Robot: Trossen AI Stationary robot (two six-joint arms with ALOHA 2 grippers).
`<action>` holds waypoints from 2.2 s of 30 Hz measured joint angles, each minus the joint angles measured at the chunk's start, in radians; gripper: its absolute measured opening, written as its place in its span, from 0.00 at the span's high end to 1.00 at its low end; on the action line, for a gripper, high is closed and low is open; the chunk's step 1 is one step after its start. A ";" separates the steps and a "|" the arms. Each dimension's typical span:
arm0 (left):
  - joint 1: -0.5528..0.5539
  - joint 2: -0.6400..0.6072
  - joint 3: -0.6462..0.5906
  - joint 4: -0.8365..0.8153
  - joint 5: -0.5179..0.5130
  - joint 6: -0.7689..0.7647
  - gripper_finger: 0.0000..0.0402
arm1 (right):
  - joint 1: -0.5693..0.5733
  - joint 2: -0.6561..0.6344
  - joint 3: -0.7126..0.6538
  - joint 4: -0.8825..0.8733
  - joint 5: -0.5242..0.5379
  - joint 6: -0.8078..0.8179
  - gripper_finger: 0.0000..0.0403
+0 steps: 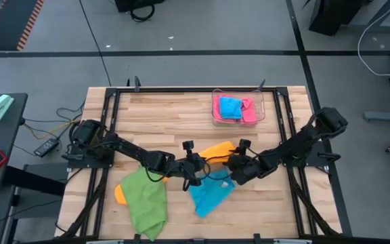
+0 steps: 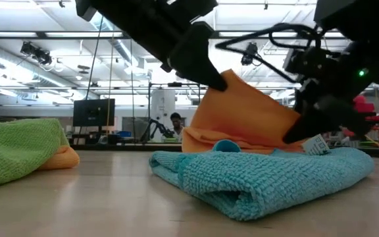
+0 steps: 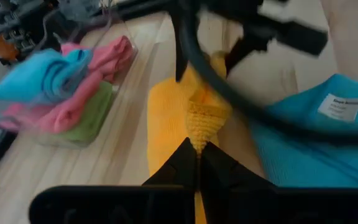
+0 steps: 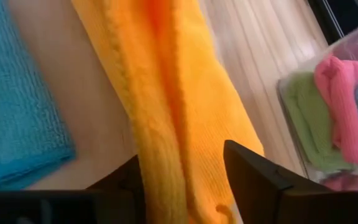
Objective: Fold microfiber towels
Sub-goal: Fold the right yellow towel
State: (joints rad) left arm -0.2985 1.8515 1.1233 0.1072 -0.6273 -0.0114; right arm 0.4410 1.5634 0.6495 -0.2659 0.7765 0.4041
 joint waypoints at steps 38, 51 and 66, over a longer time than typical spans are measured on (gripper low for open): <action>0.091 -0.002 -0.067 -0.131 -0.133 -0.131 0.90 | -0.382 -0.105 0.182 -0.194 -0.328 -0.448 0.99; 0.111 -0.082 -0.065 -0.311 -0.044 -0.100 0.74 | -0.513 -0.107 0.181 -0.160 -0.399 -0.487 0.99; 0.153 -0.060 -0.068 -0.302 0.205 -0.220 0.56 | -0.495 -0.107 0.181 -0.154 -0.412 -0.521 0.99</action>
State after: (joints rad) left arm -0.1456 1.7916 1.0557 -0.1947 -0.4224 -0.2314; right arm -0.0540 1.4563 0.8303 -0.4197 0.3649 -0.1169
